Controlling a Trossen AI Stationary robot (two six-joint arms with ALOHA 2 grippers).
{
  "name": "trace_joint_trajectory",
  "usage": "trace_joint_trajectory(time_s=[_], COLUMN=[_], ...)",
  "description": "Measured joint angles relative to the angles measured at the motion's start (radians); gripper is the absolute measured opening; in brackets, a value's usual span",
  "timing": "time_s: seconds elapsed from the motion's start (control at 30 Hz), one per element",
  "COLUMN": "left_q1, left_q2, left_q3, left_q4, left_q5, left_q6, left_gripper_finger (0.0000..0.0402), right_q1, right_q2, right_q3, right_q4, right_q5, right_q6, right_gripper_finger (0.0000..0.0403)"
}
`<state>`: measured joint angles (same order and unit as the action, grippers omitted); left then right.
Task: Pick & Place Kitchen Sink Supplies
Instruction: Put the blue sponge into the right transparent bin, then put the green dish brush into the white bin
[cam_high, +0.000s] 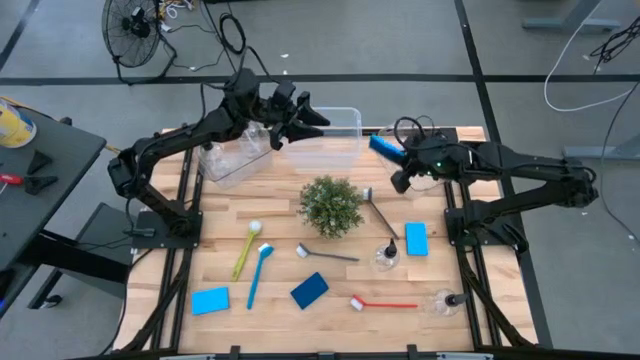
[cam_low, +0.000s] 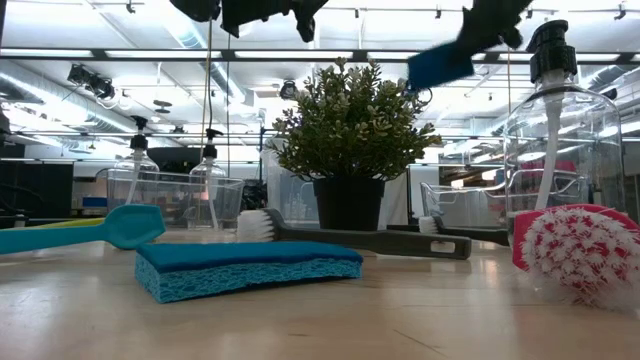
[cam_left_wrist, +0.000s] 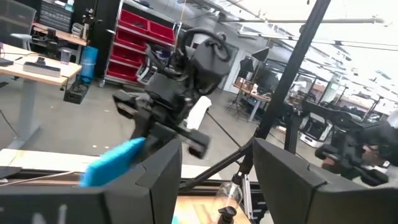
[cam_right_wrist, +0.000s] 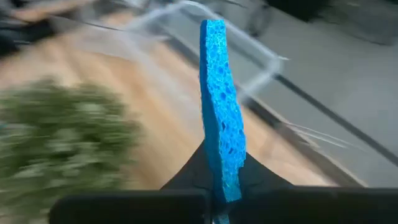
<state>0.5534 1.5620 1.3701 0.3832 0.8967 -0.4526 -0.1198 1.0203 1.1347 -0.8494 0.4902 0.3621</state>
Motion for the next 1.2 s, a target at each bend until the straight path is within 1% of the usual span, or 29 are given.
trace_joint_trajectory(time_s=[0.1,0.17,0.37,0.5,0.6,0.8,0.93,1.0,1.1,1.2], left_q1=[0.001,0.0,0.0,0.0,0.0,0.0,0.0,0.0,0.0,0.0], left_q2=[0.0,0.0,0.0,0.0,0.0,0.0,0.0,0.0,0.0,0.0], left_q3=[0.0,0.0,0.0,0.0,0.0,0.0,0.0,0.0,0.0,0.0], left_q4=[-0.004,-0.008,-0.021,-0.034,-0.043,-0.045,-0.045,-0.045,-0.045,-0.045], left_q5=[0.0,0.001,0.0,-0.008,-0.026,-0.039,-0.04,-0.039,-0.04,-0.04], left_q6=[0.001,0.002,0.024,0.053,0.054,0.056,0.056,0.056,0.056,0.056], left_gripper_finger=[0.0197,0.0197,0.0197,0.0197,0.0197,0.0197,0.0197,0.0197,0.0197,0.0197], right_q1=[-0.031,-0.051,-0.112,-0.17,-0.211,-0.276,-0.306,-0.316,-0.332,-0.34], right_q2=[0.0,0.0,0.0,0.0,0.003,0.014,0.02,0.02,0.02,0.02], right_q3=[0.0,0.0,0.0,0.0,0.0,0.0,0.0,0.0,0.0,0.0], right_q4=[-0.053,-0.076,-0.152,-0.207,-0.218,-0.222,-0.222,-0.222,-0.222,-0.222], right_q5=[0.061,0.082,0.08,0.104,0.104,0.104,0.093,0.072,0.032,0.016], right_q6=[-0.004,-0.011,-0.03,-0.03,-0.034,-0.102,-0.112,-0.111,-0.108,-0.108], right_gripper_finger=[0.0013,0.0013,0.0013,0.0013,0.0013,0.0017,0.0036,0.0052,0.0081,0.0115])
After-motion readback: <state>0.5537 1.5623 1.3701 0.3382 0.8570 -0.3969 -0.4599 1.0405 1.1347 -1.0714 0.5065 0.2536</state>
